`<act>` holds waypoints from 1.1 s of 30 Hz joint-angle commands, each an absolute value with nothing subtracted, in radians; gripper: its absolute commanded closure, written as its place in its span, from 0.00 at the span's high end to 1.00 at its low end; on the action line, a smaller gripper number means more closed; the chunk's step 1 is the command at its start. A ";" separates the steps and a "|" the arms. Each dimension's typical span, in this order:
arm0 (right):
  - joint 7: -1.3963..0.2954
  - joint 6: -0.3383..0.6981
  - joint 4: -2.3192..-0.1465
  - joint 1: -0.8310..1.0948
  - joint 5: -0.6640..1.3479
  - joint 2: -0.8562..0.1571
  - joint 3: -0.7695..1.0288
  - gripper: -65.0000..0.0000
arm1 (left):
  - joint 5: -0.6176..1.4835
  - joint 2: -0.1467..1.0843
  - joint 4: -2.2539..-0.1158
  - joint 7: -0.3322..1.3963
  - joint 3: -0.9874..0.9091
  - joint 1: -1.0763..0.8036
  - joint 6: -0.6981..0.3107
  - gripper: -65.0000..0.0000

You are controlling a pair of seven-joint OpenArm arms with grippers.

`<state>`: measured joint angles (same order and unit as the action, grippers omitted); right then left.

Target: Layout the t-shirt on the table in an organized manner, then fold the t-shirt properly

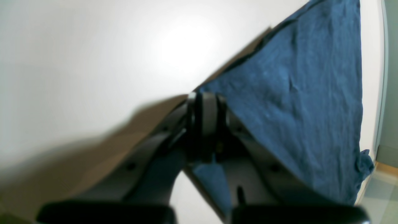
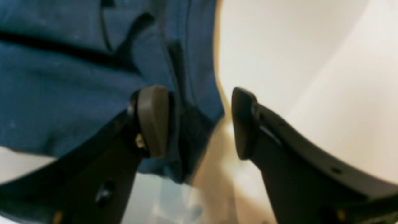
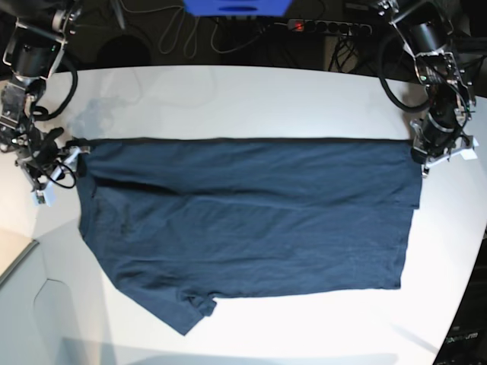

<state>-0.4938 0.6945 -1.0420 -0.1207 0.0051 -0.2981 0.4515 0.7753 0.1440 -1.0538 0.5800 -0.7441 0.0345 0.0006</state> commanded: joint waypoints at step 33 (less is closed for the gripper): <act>-0.476 0.698 -1.073 -0.036 0.015 -0.303 0.395 0.00 | 0.788 0.183 -1.125 0.581 -0.630 -0.027 0.002 0.00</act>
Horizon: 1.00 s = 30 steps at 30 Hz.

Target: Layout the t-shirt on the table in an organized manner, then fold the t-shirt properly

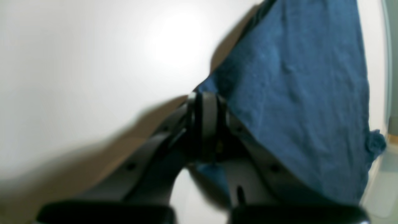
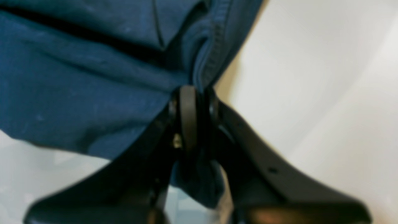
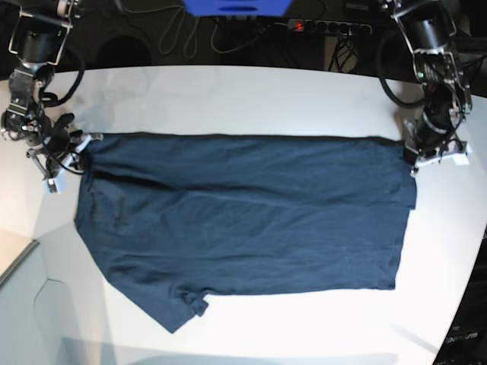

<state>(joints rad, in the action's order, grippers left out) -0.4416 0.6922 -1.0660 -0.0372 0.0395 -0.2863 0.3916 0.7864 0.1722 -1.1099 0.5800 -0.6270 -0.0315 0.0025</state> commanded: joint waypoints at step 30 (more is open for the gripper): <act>-0.478 0.698 -1.463 0.318 0.015 -0.274 0.397 0.19 | 0.915 0.183 -1.409 0.578 -0.633 -0.343 0.002 0.00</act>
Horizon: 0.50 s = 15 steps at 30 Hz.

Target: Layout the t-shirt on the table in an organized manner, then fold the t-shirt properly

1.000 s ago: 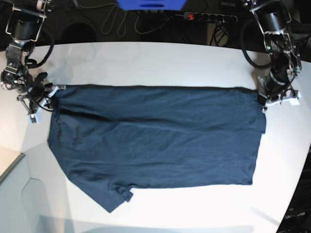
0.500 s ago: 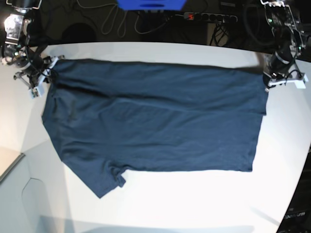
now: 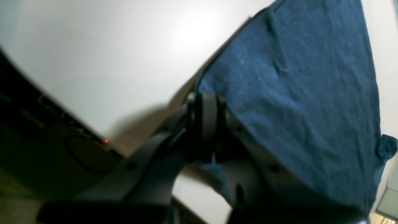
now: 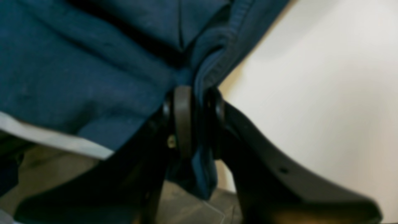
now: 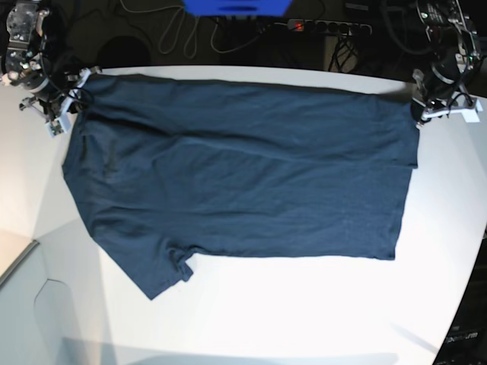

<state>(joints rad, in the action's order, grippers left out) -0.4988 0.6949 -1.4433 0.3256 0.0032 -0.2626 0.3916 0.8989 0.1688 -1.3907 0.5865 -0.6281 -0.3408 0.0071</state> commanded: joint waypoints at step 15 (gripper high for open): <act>-0.476 0.698 -1.520 0.346 0.021 -0.225 0.481 0.35 | 0.917 0.182 -1.475 0.575 -0.633 -0.404 0.002 0.00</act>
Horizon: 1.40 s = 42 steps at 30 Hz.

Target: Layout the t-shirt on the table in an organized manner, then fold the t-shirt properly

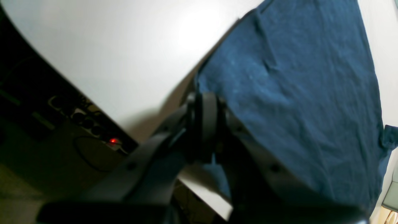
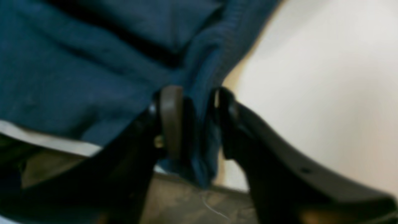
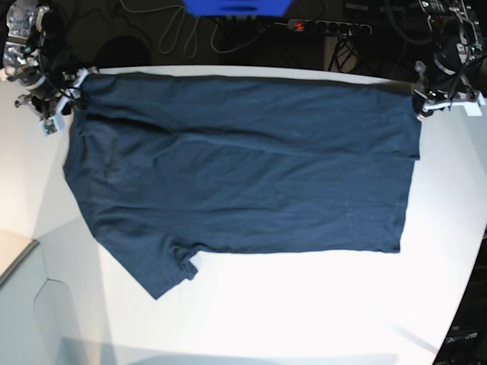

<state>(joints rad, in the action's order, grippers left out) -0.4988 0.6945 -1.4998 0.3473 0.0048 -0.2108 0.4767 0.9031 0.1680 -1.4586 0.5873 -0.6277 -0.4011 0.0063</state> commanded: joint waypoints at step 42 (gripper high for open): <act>-0.479 0.698 -1.563 0.242 0.016 -0.136 0.257 0.56 | 0.917 0.173 -1.466 0.581 -0.710 -0.394 0.001 0.16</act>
